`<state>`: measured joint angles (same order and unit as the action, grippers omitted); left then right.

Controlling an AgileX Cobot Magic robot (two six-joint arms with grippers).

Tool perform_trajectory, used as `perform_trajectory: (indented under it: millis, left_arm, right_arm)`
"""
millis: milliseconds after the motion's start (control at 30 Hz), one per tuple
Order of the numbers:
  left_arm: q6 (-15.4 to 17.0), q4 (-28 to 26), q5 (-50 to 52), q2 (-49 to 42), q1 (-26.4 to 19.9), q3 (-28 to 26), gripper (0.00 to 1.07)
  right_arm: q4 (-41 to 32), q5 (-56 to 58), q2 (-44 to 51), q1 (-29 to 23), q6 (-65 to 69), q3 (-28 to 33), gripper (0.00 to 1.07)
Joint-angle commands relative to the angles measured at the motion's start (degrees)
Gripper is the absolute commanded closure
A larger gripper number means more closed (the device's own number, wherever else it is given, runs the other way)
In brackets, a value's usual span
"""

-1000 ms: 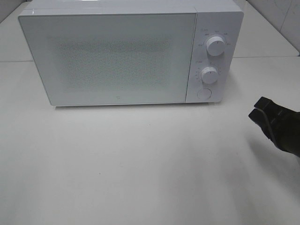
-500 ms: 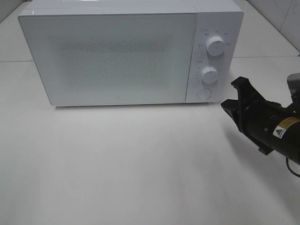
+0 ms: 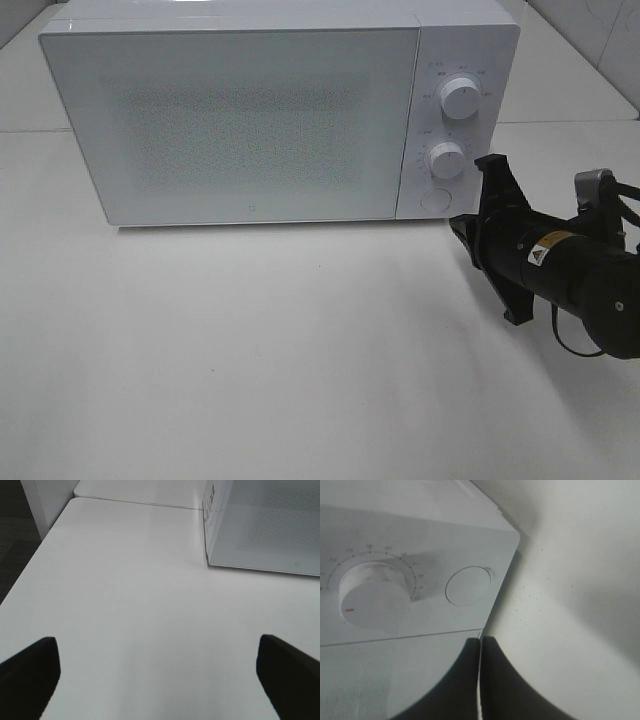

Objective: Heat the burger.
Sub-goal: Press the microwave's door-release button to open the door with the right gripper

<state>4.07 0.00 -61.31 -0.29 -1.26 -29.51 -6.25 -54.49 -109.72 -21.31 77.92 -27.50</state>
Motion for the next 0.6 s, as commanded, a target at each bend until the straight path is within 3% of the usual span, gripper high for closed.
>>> perform_trajectory:
  millis: [33,600]
  left_arm:
    - [0.1,-0.5,-0.1,-0.9,0.1,-0.1,0.04]
    - [0.1,-0.4,-0.1,-1.0,0.1,-0.1,0.04]
  right_arm:
    - [-1.6,0.5,-1.1,-0.1,0.2,-2.7,1.07]
    - [-1.9,3.3,-8.4,-0.1,3.2,-12.3,1.07]
